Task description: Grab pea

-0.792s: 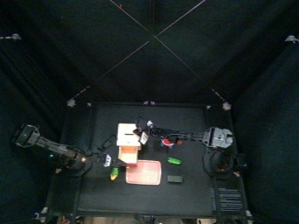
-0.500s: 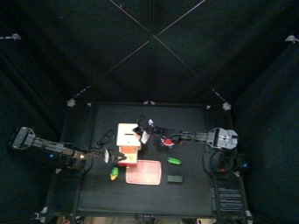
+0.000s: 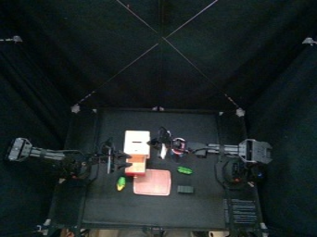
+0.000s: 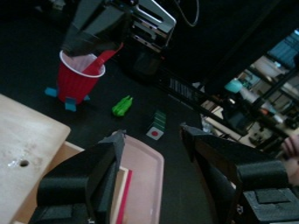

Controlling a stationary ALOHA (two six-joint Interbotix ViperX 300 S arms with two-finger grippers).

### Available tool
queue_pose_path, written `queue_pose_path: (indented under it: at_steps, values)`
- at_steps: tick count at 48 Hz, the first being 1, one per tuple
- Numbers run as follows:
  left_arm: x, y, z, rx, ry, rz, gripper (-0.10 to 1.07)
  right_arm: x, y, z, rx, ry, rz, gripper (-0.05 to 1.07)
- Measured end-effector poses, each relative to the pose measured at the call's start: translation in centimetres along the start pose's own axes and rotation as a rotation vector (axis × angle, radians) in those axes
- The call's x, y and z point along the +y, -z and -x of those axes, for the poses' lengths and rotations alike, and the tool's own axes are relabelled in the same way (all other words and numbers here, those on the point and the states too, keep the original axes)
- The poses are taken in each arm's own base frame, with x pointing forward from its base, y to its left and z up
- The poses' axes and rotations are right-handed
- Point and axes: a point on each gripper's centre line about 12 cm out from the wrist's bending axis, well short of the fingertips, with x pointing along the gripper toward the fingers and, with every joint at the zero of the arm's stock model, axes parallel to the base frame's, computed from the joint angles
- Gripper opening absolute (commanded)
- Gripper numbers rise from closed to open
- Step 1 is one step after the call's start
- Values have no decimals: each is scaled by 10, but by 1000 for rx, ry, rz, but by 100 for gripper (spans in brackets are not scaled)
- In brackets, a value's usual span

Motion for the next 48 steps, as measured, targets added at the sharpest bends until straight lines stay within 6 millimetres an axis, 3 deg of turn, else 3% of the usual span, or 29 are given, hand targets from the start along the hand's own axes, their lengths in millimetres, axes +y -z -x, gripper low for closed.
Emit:
queue_pose_path:
  at_steps: [18,33,48]
  values:
    - [-2,-13,10,-63,58,-371,89,48,40,72,7,-123,-75,2]
    - [15,-6,21,-76,7,-384,89,65,74,106,95,-185,-103,2]
    - [19,5,23,-49,3,-363,89,67,92,125,280,-166,-350,3]
